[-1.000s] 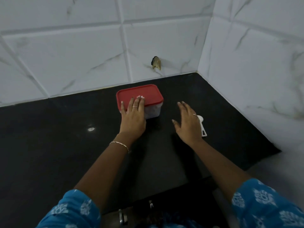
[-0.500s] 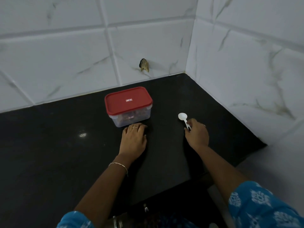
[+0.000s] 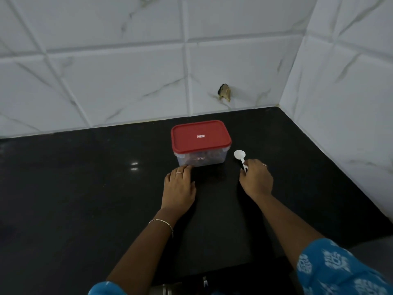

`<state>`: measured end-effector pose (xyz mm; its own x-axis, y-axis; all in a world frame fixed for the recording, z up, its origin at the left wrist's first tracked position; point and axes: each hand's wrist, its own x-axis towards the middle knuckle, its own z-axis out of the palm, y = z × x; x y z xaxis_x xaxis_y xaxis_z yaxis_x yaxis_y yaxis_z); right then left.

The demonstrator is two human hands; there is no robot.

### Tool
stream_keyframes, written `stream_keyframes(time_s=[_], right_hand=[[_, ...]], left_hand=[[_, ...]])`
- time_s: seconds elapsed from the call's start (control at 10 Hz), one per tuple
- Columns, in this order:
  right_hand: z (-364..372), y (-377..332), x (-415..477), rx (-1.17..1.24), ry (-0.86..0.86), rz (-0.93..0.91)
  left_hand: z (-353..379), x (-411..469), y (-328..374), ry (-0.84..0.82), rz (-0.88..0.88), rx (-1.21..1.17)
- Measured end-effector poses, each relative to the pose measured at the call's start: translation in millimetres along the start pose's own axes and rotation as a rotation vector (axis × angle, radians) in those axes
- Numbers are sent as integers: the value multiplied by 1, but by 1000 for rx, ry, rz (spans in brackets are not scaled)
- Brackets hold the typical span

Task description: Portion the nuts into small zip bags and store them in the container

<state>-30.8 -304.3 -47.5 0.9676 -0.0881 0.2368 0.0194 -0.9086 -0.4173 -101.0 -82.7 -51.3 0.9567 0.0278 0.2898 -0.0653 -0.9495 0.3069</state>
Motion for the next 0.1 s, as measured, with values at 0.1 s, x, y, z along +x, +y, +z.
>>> stream_keyframes(time_s=[0.1], right_hand=[[-1, -3, 3, -63, 93, -33]], left_hand=[[-5, 2, -2, 50, -47, 15]])
